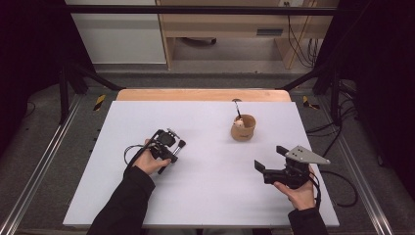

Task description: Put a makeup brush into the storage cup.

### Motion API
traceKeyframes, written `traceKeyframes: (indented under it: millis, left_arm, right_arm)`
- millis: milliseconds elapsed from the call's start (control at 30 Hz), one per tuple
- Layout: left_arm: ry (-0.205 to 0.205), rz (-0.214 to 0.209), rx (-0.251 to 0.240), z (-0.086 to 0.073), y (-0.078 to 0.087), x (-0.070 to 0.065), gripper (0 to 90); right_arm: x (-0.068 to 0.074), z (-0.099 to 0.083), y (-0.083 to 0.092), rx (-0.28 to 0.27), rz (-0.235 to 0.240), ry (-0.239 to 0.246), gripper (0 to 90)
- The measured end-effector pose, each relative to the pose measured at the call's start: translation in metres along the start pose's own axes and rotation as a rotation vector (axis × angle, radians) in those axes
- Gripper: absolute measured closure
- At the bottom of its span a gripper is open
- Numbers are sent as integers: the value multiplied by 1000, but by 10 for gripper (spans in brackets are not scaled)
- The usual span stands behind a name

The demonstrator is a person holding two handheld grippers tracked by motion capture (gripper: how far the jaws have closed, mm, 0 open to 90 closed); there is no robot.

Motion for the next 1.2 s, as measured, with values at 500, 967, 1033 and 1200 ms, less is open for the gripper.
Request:
traceKeyframes:
  millis: [500, 967, 1033, 1200]
  left_arm:
    - [14, -7, 16, -1, 1, 0, 772]
    - [-39, -1, 16, -1, 1, -1, 779]
    - [-45, -1, 14, -1, 2, -1, 779]
    - [-58, 4, -6, -1, 4, -2, 780]
  right_arm:
    - [0, 0, 0, 1, 1, 3, 49]
    - [1, 0, 0, 0, 2, 2, 49]
    - [1, 0, 0, 1, 1, -1, 49]
    - [1, 1, 0, 0, 2, -2, 49]
Point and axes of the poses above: each handheld gripper's, and its own axes: y roughly backward along the jaws, z roughly out of its top, x roughly to its left, the point moved 1 cm from there along -y, roughly forward along the jaws, and after that the axes turned 2 degrees about -z, right-handed, at the moved point
